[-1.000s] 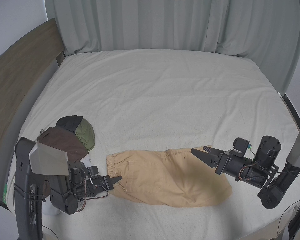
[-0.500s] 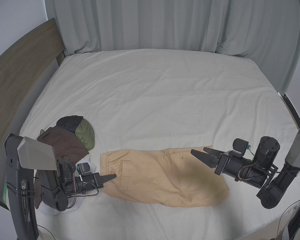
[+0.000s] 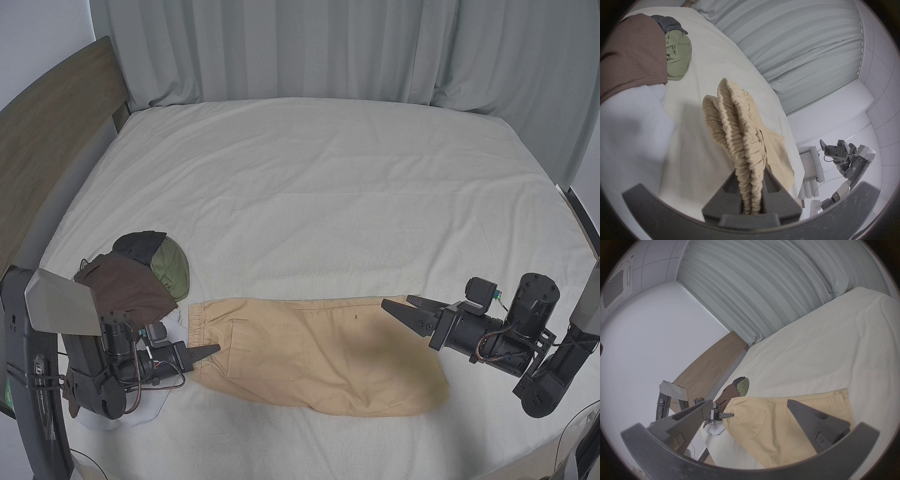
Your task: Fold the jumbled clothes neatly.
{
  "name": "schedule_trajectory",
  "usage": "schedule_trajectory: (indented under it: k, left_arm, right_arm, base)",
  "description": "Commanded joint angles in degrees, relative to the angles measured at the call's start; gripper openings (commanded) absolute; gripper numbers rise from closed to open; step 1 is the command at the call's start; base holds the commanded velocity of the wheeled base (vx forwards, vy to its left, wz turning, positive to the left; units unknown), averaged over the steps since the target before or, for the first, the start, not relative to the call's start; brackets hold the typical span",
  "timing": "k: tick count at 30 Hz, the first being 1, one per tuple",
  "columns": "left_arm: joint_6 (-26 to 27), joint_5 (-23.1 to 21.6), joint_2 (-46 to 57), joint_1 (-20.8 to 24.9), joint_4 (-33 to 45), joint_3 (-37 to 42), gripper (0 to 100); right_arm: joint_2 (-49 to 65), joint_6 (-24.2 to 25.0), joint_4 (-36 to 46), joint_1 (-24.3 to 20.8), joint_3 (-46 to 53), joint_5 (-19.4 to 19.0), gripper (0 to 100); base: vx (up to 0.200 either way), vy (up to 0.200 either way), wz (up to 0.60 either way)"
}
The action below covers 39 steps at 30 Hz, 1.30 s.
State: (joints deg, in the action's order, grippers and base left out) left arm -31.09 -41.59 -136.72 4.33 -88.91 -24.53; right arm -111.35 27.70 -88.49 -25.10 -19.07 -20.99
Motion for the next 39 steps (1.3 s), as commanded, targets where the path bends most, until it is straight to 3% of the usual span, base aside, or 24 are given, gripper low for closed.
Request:
schedule_trajectory:
  k: [1,21,32,39]
  left_arm:
    - [-0.03,0.02,0.22,-0.37,-0.04,0.01,0]
    - [2.43,-3.05,0.14,-5.82,-0.04,0.09,0]
    - [2.52,-3.14,1.98,-5.38,-0.04,0.53,0]
    - [2.35,-2.97,5.06,-2.75,-0.04,2.12,0]
  right_arm:
    - [-0.1,-0.01,-0.01,-0.04,-0.09,-0.01,100]
    - [-0.1,-0.01,-0.01,-0.04,-0.01,-0.01,100]
    - [-0.45,-0.01,-0.01,-0.04,-0.09,-0.01,100]
    - [-0.45,-0.01,-0.01,0.05,-0.09,-0.01,100]
  base:
    - [0.0,0.0,0.0]
    - [0.0,0.0,0.0]
    - [0.0,0.0,0.0]
    - [0.0,0.0,0.0]
